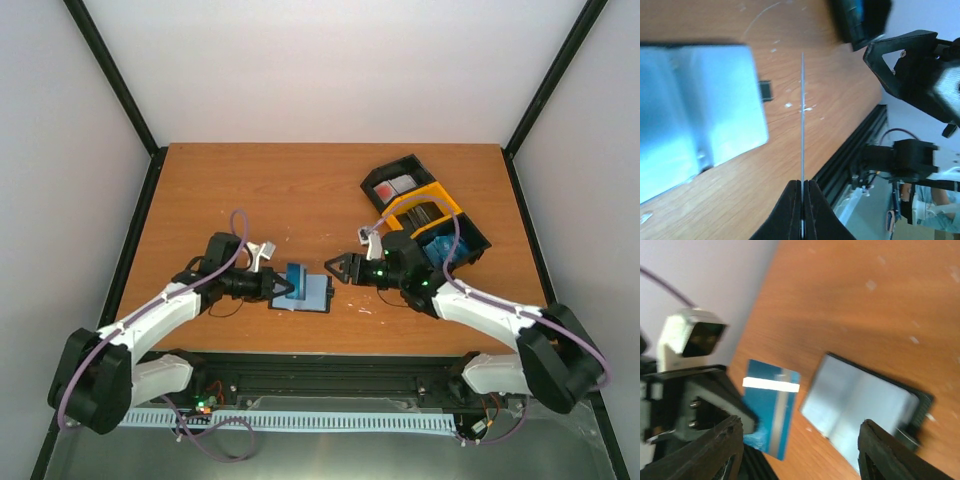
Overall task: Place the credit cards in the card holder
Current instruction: Insert the credit card into the card holder.
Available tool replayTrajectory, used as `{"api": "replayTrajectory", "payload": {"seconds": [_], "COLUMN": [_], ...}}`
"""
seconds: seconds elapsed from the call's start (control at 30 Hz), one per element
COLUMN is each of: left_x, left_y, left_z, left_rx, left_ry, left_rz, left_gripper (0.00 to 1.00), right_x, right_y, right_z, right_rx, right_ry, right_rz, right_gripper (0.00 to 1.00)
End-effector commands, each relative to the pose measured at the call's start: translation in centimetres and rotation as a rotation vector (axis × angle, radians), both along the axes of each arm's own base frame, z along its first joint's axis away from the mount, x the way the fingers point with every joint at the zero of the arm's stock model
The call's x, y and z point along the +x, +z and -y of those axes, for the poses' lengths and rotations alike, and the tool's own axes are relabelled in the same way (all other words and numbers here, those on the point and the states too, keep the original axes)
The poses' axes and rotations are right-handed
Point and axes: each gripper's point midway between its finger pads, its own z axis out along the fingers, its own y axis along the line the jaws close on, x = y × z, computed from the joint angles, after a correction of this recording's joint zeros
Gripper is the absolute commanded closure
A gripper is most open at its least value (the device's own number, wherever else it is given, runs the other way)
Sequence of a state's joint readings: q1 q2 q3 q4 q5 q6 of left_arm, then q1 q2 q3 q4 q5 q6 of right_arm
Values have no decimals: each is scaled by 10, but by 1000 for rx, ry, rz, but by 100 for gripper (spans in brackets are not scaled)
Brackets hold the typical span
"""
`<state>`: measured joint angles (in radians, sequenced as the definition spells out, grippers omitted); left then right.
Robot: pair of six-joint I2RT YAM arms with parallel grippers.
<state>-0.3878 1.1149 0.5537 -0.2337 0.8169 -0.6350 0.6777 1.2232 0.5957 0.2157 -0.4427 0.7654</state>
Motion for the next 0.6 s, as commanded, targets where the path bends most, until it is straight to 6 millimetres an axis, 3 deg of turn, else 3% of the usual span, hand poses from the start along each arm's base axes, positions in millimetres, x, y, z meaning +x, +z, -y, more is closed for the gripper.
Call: {"api": "replayTrajectory", "payload": {"seconds": [0.0, 0.1, 0.33, 0.57], "left_x": [-5, 0, 6, 25], "left_y": [-41, -64, -90, -89], "left_z": [-14, -17, -17, -18], "left_rx": [115, 167, 194, 228], "left_ry": [25, 46, 61, 90], "left_rz": [-71, -132, -191, -142], "left_gripper": [99, 99, 99, 99], "right_x": [-2, -4, -8, -10], "right_y": [-78, -98, -120, -133], "right_z": [15, 8, -2, -6], "right_rx": [-220, -245, -279, -300], "right_ry": [-66, -51, -22, 6], "right_rz": [-218, -296, -346, -365], "right_gripper": [41, 49, 52, 59]}}
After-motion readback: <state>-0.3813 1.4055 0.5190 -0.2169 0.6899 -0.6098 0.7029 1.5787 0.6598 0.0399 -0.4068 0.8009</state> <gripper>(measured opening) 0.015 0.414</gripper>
